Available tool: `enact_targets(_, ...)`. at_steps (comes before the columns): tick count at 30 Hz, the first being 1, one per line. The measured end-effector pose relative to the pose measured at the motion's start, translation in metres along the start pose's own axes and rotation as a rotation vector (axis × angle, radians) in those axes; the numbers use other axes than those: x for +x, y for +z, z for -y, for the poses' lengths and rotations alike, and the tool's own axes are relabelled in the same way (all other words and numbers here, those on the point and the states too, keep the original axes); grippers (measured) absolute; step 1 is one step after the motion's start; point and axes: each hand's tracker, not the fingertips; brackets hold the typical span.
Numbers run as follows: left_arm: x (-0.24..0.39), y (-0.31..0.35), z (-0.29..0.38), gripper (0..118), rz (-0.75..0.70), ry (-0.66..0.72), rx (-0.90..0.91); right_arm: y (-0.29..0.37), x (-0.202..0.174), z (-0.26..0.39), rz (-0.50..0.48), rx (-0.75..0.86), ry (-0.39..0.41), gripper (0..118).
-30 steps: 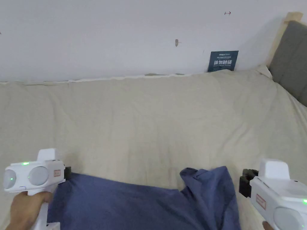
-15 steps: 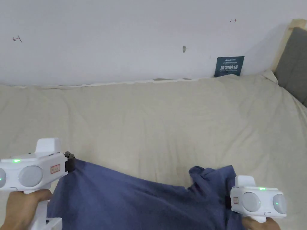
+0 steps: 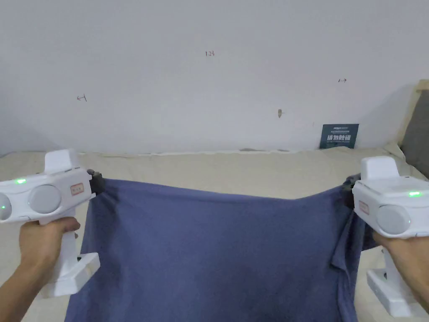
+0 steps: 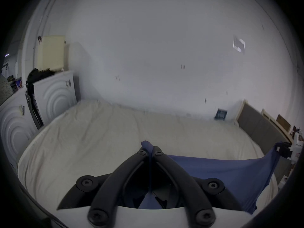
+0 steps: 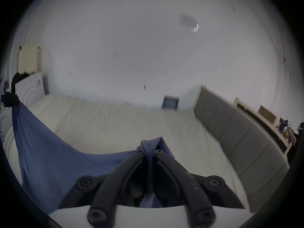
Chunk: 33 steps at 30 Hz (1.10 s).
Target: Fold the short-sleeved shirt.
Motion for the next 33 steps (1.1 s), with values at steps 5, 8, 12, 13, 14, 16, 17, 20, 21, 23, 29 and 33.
enact_targets(5, -0.005, 0.035, -0.087, 3, -0.005, 0.068, 0.157, 0.037, 0.004, -0.100, 0.020, 0.230, -0.003, 6)
enact_targets(8, -0.003, 0.045, -0.125, 3, -0.037, 0.039, 0.241, 0.051, 0.005, -0.143, 0.022, 0.326, -0.003, 6)
enact_targets(12, -0.003, 0.048, -0.162, 3, -0.063, 0.046, 0.315, 0.059, 0.007, -0.184, 0.004, 0.408, -0.023, 6)
enact_targets(13, -0.004, 0.048, -0.168, 3, -0.064, 0.055, 0.328, 0.058, 0.008, -0.191, -0.005, 0.419, -0.040, 6)
enact_targets(14, -0.005, 0.046, -0.171, 3, -0.066, 0.054, 0.332, 0.057, 0.009, -0.194, -0.022, 0.427, -0.055, 6)
enact_targets(16, -0.006, 0.038, -0.173, 3, -0.080, 0.048, 0.342, 0.045, 0.012, -0.198, -0.038, 0.428, -0.075, 6)
enact_targets(17, -0.008, 0.035, -0.172, 3, -0.081, 0.045, 0.341, 0.041, 0.012, -0.197, -0.044, 0.425, -0.081, 6)
enact_targets(20, -0.012, 0.013, -0.154, 3, -0.087, 0.039, 0.325, 0.019, 0.008, -0.181, -0.063, 0.398, -0.093, 6)
enact_targets(21, -0.014, 0.003, -0.145, 3, -0.091, 0.033, 0.298, 0.009, 0.006, -0.172, -0.066, 0.387, -0.090, 6)
enact_targets(23, -0.018, -0.018, -0.121, 3, -0.099, 0.024, 0.242, -0.010, 0.002, -0.150, -0.074, 0.337, -0.083, 6)
enact_targets(29, -0.031, -0.076, -0.026, 3, -0.113, 0.011, 0.064, -0.075, -0.010, -0.066, -0.127, 0.138, -0.114, 6)
enact_targets(33, -0.037, -0.094, 0.045, 3, -0.111, 0.022, -0.054, -0.098, -0.016, -0.004, -0.144, 0.011, -0.150, 6)
